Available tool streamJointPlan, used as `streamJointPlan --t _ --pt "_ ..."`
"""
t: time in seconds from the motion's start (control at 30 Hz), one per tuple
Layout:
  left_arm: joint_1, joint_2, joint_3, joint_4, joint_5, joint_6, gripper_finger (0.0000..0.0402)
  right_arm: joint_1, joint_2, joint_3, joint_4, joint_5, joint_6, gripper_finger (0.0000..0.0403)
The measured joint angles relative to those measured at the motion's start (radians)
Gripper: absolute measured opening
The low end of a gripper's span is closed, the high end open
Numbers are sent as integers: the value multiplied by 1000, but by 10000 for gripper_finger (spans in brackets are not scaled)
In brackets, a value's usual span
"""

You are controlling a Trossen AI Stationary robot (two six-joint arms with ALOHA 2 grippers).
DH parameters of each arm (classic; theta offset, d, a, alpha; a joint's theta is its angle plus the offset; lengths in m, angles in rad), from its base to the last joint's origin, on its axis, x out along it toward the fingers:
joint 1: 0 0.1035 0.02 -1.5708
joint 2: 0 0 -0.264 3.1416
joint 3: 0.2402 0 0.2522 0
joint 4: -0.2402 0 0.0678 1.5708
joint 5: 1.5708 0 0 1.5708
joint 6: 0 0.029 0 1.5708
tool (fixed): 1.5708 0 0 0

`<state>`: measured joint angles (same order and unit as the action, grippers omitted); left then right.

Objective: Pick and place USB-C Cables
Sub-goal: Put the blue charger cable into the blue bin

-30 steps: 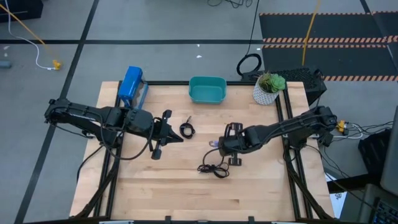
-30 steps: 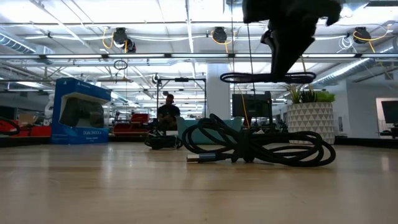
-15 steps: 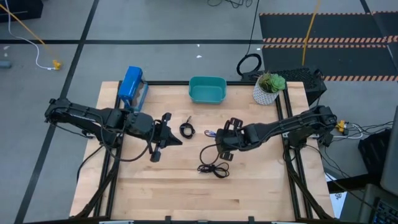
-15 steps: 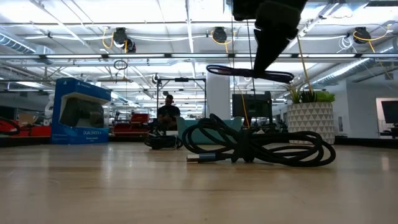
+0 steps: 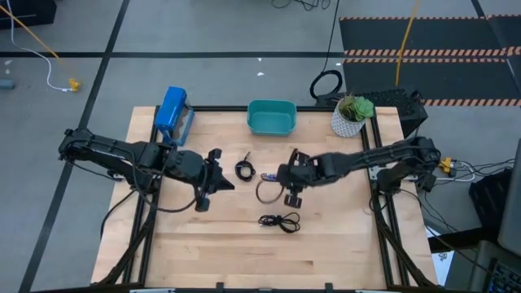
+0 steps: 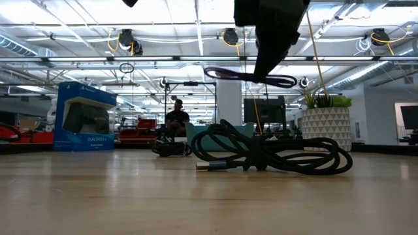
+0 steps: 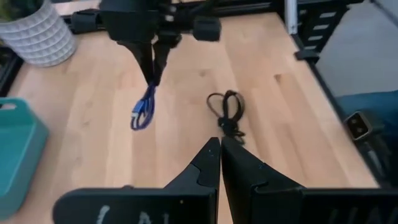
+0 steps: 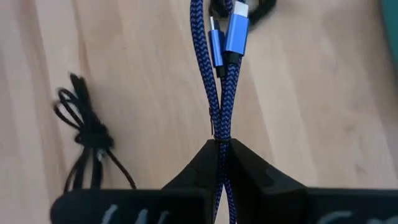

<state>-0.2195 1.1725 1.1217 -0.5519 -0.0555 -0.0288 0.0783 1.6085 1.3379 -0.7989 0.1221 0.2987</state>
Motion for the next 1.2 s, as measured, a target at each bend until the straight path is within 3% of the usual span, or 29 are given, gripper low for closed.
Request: streamJointPlan --t 0.27,0.53,0.83,1.2 --pt "24 0 -68 8 -51 18 19 -229 -1 71 -127 -124 -168 15" --pt "111 0 -80 13 -53 20 19 -410 -1 185 -178 -129 -355 15" --pt "190 0 -80 75 -54 109 19 -511 -1 328 -232 -129 -450 15" --pt "258 0 -80 114 -54 178 19 -589 56 340 -164 -130 -470 15"
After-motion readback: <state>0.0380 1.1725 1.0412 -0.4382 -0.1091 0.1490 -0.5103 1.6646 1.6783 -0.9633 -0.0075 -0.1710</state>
